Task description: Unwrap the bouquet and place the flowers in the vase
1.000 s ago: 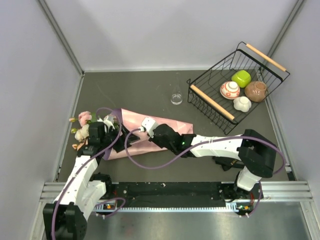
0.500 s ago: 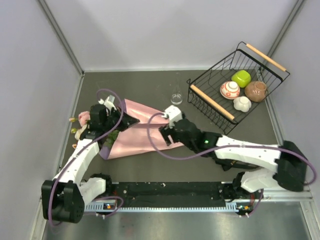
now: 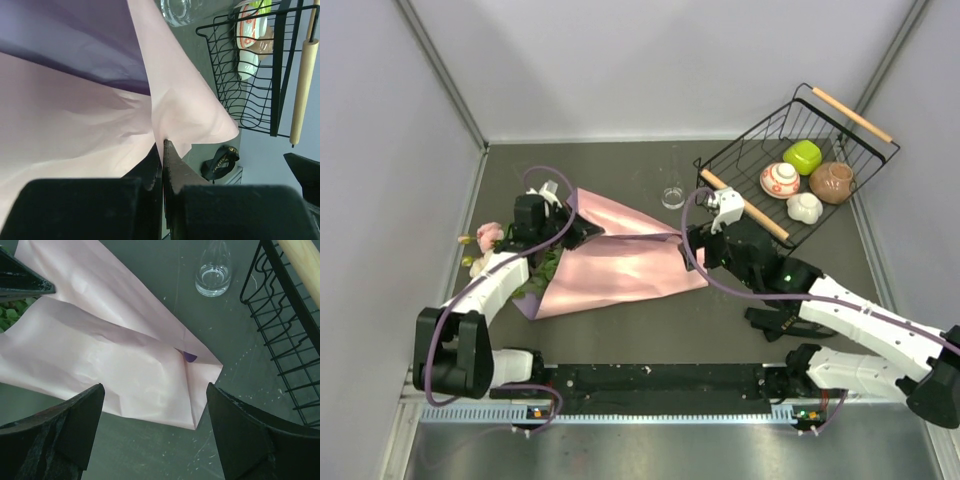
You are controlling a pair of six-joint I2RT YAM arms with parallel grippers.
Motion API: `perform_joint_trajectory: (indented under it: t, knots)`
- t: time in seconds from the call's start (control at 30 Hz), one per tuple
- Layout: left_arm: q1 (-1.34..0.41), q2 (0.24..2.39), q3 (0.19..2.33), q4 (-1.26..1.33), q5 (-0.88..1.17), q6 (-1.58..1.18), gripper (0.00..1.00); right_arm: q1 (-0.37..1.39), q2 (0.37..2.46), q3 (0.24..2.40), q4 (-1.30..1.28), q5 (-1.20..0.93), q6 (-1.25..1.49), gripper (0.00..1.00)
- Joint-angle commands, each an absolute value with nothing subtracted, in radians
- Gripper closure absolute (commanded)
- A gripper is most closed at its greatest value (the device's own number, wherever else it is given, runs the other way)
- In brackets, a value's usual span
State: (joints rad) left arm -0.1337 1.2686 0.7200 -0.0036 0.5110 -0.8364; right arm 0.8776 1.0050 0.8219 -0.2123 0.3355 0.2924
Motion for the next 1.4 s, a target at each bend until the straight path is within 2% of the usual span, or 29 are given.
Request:
perform_joint_trajectory:
  t: [0.0,0.3,0.57,0.73,1.1,1.37]
  knots:
    - [-0.137,1.315,0.813,0.028,0.508,-0.799,1.0,0.868,1.046,0.922,-0.241,0.304,0.301,0.16]
    - [-0.137,1.384,0.841,0.032,0.476,-0.804,1.0,0.871,1.065,0.887,-0.244,0.288,0.321,0.16]
    - [-0.126,1.387,0.833,-0.047,0.313,-0.799,1.0,0.87,1.071,0.879,-0.244,0.265,0.331,0.16]
    - [-0.088,1.391,0.787,-0.06,0.29,-0.801,1.0,0.87,1.117,0.874,-0.23,0.256,0.328,0.16]
    - [-0.067,1.252,0.609,-0.034,0.314,-0.825,1.0,0.868,1.391,0.936,-0.141,0.081,0.333,0.17]
    - [-0.054,1.175,0.525,-0.104,0.203,-0.805,1.0,0.87,1.601,0.988,-0.058,-0.021,0.359,0.21]
